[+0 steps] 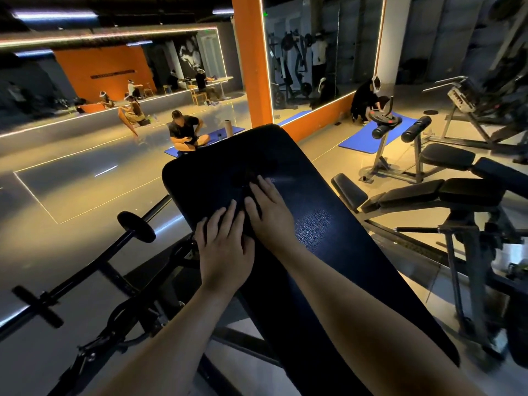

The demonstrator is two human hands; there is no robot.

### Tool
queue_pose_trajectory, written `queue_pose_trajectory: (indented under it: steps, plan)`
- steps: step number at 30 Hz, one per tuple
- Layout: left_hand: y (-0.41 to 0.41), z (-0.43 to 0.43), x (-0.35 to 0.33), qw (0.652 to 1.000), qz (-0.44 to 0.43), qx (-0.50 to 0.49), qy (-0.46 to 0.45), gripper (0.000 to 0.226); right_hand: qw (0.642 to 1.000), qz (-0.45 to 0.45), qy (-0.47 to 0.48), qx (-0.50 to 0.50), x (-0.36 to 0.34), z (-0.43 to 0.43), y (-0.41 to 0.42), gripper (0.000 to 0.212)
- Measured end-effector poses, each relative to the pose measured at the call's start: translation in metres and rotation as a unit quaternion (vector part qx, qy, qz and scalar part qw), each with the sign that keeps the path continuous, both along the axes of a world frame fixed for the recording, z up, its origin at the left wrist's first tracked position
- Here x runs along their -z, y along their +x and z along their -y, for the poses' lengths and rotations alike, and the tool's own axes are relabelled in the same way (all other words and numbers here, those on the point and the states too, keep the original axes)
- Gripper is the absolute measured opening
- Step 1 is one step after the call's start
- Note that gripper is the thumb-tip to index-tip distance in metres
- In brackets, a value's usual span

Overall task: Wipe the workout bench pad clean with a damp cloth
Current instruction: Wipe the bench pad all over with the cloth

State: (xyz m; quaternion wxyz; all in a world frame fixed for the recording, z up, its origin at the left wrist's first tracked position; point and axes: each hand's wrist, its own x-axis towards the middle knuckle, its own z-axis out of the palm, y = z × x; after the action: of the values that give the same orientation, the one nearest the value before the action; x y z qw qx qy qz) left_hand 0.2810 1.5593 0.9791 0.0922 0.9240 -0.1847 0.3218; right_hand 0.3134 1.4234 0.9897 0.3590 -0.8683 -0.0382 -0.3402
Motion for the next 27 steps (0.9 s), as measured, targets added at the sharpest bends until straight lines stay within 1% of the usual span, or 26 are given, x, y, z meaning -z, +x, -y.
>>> queue_pose_trajectory:
  steps: [1,2,3,6,8,10,12,13,14,15,16,17,19,21,23,25,27]
  plan:
    - [0.000,0.000,0.000,1.000,-0.001,0.004,-0.004,0.051,1.000,0.014,-0.026,0.011,0.002,0.010,0.003,0.044]
    - [0.000,-0.001,0.000,1.000,0.001,0.011,-0.008,0.051,0.999,0.010,-0.031,0.032,0.003,0.023,0.006,0.044]
    - [0.000,-0.001,0.001,1.000,0.006,0.017,-0.012,0.051,0.998,-0.007,-0.009,0.060,0.005,0.038,0.010,0.044]
    - [0.001,-0.002,0.002,0.999,0.014,0.029,-0.023,0.051,0.982,-0.072,0.110,0.137,0.010,0.061,0.010,0.046]
    - [0.002,-0.003,0.003,0.999,0.008,0.032,-0.032,0.051,0.977,-0.070,0.124,0.156,0.011,0.041,0.005,0.048]
    - [0.002,-0.004,0.004,0.999,-0.002,0.033,-0.043,0.052,0.990,-0.018,0.088,0.104,0.010,0.004,-0.004,0.044]
    - [0.003,-0.005,0.004,0.998,-0.006,0.037,-0.042,0.053,1.000,0.017,0.015,0.019,0.017,-0.017,-0.009,0.041]
    - [0.003,-0.006,0.004,0.998,-0.006,0.042,-0.039,0.052,0.999,0.033,-0.025,0.001,0.017,-0.013,-0.005,0.040]
    - [0.003,-0.007,0.004,0.998,-0.007,0.048,-0.036,0.052,0.998,0.044,-0.053,0.013,0.016,-0.001,0.004,0.041]
    - [0.003,-0.008,0.004,0.998,-0.010,0.055,-0.035,0.053,0.997,0.036,-0.056,0.048,0.012,0.014,0.012,0.041]
    - [0.003,-0.009,0.004,0.997,-0.013,0.062,-0.034,0.053,0.995,0.009,-0.031,0.092,0.009,0.030,0.021,0.042]
    - [0.003,-0.010,0.005,0.997,-0.014,0.067,-0.033,0.053,0.991,-0.025,0.013,0.134,0.003,0.044,0.027,0.044]
    - [0.002,-0.011,0.005,0.996,-0.013,0.075,-0.042,0.054,0.979,-0.069,0.093,0.167,-0.004,0.052,0.032,0.046]
    - [0.001,-0.012,0.005,0.992,-0.022,0.091,-0.082,0.055,0.983,-0.049,0.103,0.144,-0.008,0.029,0.025,0.045]
    - [0.002,-0.013,0.004,0.985,-0.031,0.109,-0.129,0.056,0.995,0.006,0.066,0.073,-0.005,-0.003,0.010,0.044]
    - [0.003,-0.014,0.005,0.985,-0.021,0.114,-0.130,0.058,0.999,0.033,0.031,-0.006,0.003,-0.025,-0.006,0.044]
    - [0.003,-0.014,0.007,0.989,-0.011,0.105,-0.105,0.058,0.997,0.052,-0.006,-0.053,0.003,-0.027,-0.014,0.044]
